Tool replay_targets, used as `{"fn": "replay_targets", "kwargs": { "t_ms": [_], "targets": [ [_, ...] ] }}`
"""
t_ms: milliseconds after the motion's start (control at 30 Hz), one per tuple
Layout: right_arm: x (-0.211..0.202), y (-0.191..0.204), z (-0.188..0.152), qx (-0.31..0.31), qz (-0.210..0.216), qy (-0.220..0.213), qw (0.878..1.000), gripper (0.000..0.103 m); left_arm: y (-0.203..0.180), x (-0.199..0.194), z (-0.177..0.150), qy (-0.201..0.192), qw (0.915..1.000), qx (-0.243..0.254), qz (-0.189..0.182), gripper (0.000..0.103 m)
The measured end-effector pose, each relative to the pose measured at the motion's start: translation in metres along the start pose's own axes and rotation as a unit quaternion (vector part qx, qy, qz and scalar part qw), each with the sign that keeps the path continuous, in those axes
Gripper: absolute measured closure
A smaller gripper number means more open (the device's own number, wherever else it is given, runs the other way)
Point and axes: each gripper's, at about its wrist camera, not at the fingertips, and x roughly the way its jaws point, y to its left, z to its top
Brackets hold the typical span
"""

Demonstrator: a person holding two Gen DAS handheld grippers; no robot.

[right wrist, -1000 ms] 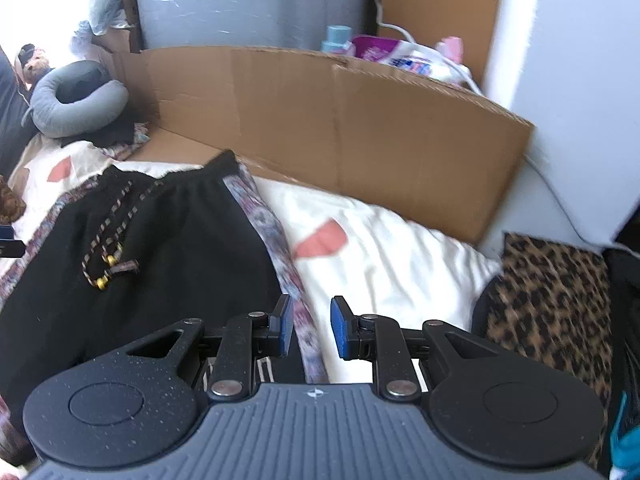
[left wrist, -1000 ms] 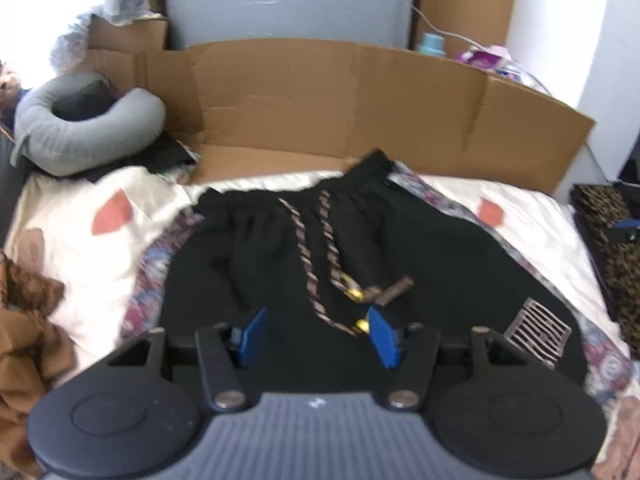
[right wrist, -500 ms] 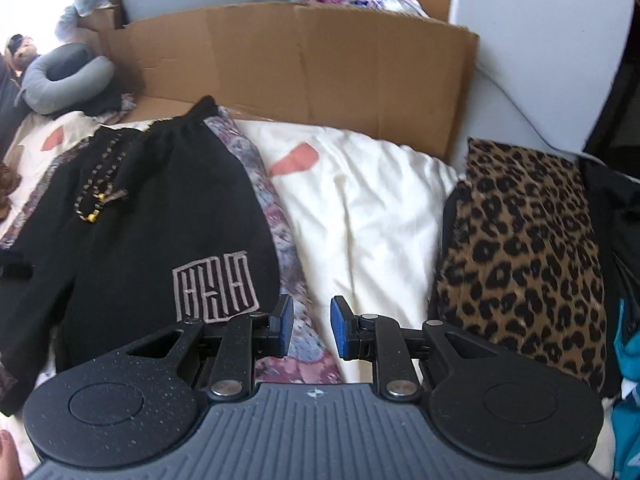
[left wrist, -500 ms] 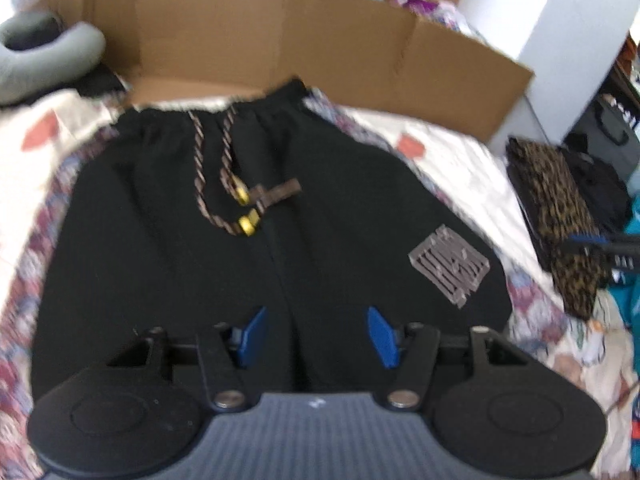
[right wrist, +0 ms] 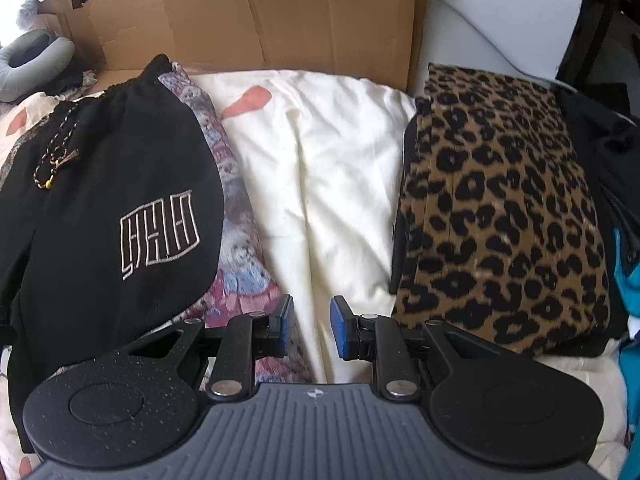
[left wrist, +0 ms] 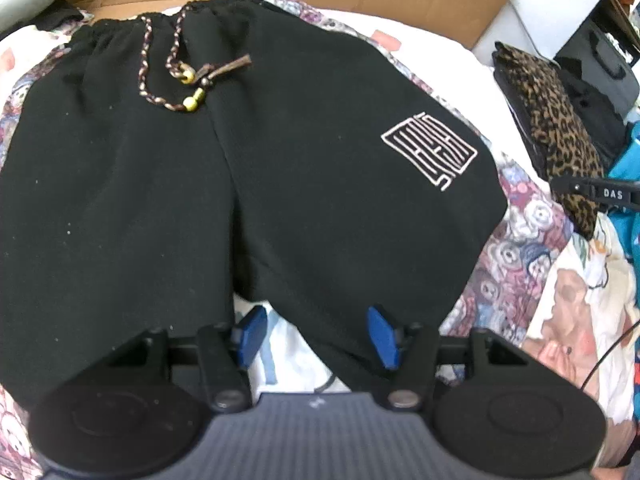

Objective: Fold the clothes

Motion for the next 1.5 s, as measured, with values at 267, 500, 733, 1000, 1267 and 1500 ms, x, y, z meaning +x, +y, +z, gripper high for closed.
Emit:
{"fn": "replay_targets", "kwargs": {
  "t_ms": [267, 500, 733, 1000, 1267, 1500],
  "targets": [
    [0.006, 0.006, -0.004, -0.006, 0.013, 0.008, 1.000, 0.076, 0.013, 0.009, -0.003, 0.006, 0.9977, -0.056, -0.037, 0.076],
    [0.010, 0.009, -0.006, -0.011, 0.013, 0.014, 1.000, 0.076, 0.024, -0.005, -0.001, -0.011, 0.9985, -0.050, -0.020, 0.102],
    [0.014, 0.006, -0.004, -0.007, 0.009, 0.014, 1.000, 0.076, 0.030, -0.001, -0.002, -0.007, 0.9982, -0.060, -0.006, 0.101],
    [0.019, 0.008, -0.004, -0.002, 0.019, 0.012, 1.000, 0.076, 0.033, 0.001, 0.000, -0.006, 0.9982, -0.059, 0.014, 0.101],
    [0.033, 0.024, -0.011, -0.019, 0.041, 0.020, 0.999, 0.076, 0.034, 0.008, 0.004, -0.007, 0.9977, -0.062, 0.029, 0.101],
    [0.042, 0.033, -0.019, -0.020, 0.049, 0.040, 0.998, 0.076, 0.032, 0.014, 0.004, 0.013, 0.9961, -0.087, -0.002, 0.085]
  ]
}}
